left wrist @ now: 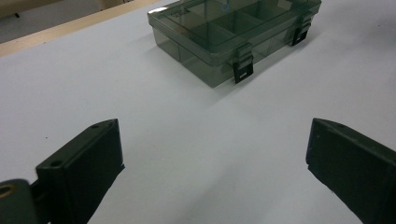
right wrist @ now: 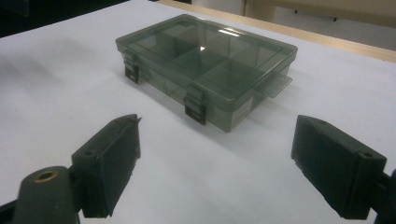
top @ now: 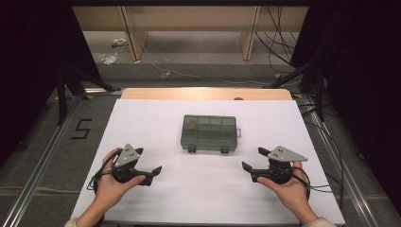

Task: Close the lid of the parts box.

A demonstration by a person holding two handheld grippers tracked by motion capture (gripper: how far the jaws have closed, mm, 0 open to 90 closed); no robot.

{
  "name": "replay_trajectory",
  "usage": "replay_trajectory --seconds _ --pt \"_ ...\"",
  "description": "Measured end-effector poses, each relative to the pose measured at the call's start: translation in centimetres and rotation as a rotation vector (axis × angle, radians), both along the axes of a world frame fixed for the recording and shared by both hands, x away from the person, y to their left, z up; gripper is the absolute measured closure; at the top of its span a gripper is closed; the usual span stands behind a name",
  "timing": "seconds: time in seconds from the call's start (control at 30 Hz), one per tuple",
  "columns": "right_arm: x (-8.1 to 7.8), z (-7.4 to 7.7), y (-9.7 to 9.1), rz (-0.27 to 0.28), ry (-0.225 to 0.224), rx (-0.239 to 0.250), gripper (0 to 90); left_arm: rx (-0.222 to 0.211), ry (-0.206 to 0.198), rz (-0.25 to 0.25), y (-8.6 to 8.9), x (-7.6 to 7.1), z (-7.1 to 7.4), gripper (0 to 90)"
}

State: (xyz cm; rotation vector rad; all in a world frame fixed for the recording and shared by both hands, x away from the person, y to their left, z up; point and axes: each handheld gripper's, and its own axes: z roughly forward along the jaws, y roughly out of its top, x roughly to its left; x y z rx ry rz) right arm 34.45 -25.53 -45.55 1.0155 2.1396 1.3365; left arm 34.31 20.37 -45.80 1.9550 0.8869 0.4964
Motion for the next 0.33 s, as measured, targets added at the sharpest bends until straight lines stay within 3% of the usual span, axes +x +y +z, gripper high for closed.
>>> replay_trajectory --seconds 0.33 --pt "-0.03 -0.01 -0.26 -0.009 -0.003 0.005 16.4 0.000 0.000 0.011 0.05 0.17 -0.14 3.5"
